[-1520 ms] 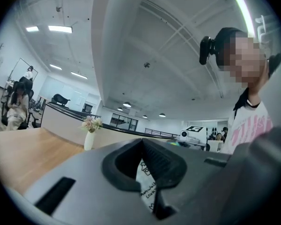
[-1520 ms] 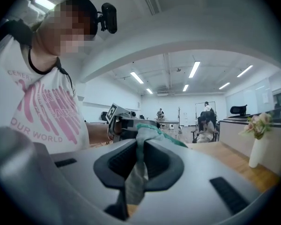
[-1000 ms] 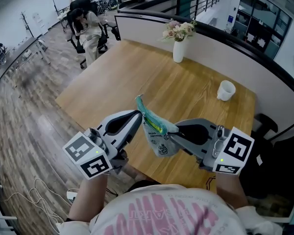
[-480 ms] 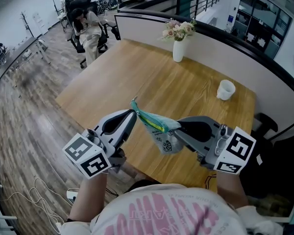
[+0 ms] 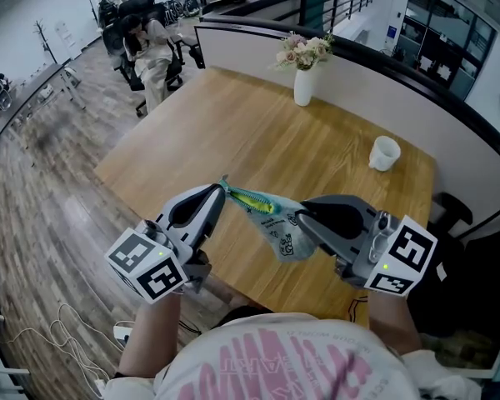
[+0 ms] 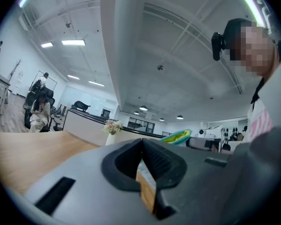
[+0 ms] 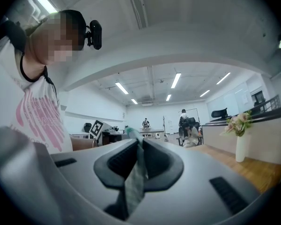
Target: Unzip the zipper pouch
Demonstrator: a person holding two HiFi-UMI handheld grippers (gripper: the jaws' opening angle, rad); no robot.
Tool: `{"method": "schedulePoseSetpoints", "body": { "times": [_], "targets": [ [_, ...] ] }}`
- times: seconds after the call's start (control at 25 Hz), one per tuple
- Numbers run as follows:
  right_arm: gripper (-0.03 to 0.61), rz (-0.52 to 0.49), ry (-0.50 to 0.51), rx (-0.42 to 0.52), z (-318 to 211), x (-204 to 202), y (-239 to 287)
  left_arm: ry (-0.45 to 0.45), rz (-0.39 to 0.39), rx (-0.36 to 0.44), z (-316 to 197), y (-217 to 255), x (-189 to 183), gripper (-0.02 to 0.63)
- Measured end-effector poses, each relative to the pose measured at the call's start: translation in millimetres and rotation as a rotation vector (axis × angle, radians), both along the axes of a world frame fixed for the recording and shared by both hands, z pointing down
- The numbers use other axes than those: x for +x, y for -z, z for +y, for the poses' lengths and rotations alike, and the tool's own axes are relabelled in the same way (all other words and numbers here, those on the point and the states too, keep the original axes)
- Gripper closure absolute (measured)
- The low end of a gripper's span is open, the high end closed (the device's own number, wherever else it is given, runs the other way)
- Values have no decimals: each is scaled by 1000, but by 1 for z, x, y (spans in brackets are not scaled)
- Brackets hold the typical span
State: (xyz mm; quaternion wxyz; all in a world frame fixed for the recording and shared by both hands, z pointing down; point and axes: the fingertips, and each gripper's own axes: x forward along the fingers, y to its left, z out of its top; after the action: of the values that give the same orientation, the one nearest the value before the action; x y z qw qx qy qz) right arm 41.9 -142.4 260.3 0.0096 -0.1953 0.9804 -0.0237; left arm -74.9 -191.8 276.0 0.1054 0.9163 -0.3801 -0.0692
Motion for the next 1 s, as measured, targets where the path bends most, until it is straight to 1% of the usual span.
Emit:
{"method": "schedulePoseSetpoints", "body": {
  "times": [0.16,0.36,0.64,1.0],
  "targets": [
    [548,-16,-25,18,1,1,3,40,-15,-8,-2,-4,-8,607],
    [548,-39,-59,25,-1,5,6,77,5,-25,-5,-8,-25,607],
    [548,-48,-82,21,0,5,7,79,15,-24,-6,-7,-32,607],
    [548,-60,-137,3,-3,10,5,93,36,-46,-13,-14,-49,607]
  ]
}}
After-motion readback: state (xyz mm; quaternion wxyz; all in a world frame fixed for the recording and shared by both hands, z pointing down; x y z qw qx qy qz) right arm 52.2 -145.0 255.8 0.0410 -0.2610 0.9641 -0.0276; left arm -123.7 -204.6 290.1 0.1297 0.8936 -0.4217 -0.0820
